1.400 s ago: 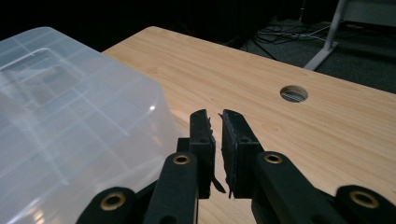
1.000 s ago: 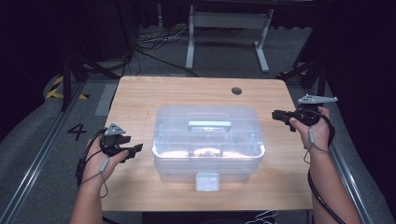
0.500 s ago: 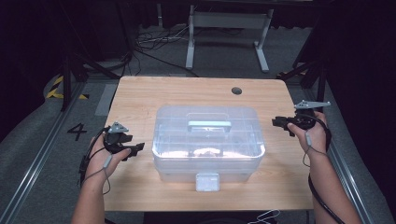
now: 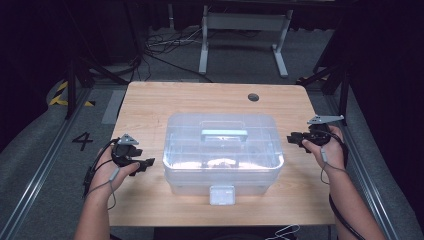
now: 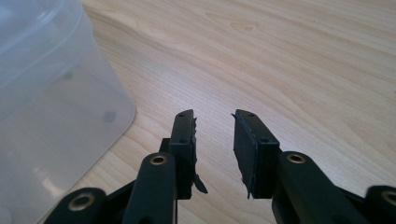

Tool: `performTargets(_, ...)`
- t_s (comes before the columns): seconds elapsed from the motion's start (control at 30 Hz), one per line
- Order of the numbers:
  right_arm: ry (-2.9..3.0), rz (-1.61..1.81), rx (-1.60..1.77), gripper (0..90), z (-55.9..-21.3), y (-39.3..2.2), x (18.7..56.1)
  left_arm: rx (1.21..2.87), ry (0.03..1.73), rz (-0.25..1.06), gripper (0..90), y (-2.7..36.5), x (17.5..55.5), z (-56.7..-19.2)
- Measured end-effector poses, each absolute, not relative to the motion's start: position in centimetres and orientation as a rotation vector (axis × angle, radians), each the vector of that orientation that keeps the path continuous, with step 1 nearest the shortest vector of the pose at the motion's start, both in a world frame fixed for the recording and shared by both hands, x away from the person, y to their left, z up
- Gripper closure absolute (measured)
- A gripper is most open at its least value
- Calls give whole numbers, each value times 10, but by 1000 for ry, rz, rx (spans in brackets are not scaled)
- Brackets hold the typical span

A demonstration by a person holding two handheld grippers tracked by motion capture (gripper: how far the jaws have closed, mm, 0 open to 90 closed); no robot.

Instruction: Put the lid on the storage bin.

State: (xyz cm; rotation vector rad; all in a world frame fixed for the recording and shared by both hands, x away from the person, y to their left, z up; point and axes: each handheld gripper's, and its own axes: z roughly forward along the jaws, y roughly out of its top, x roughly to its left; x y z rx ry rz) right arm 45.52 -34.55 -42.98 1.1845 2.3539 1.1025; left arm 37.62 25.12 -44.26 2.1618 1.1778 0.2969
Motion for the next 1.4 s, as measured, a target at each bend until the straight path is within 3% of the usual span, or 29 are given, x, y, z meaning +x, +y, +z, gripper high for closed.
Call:
performTargets(0.9,2459,1067,1069,634,-469,-335,418,2207,1095,231,370,253,371,-442)
performTargets(1.17,2471,1095,1062,516,-479,-331,402,2220,1071,227,368,254,369,-441)
performTargets(1.37,2457,1108,1085,376,-484,-333,399,2231,1064,220,363,254,368,-442)
performTargets(1.4,2441,1096,1053,316,-485,-332,398,2237,1058,214,363,254,368,-442)
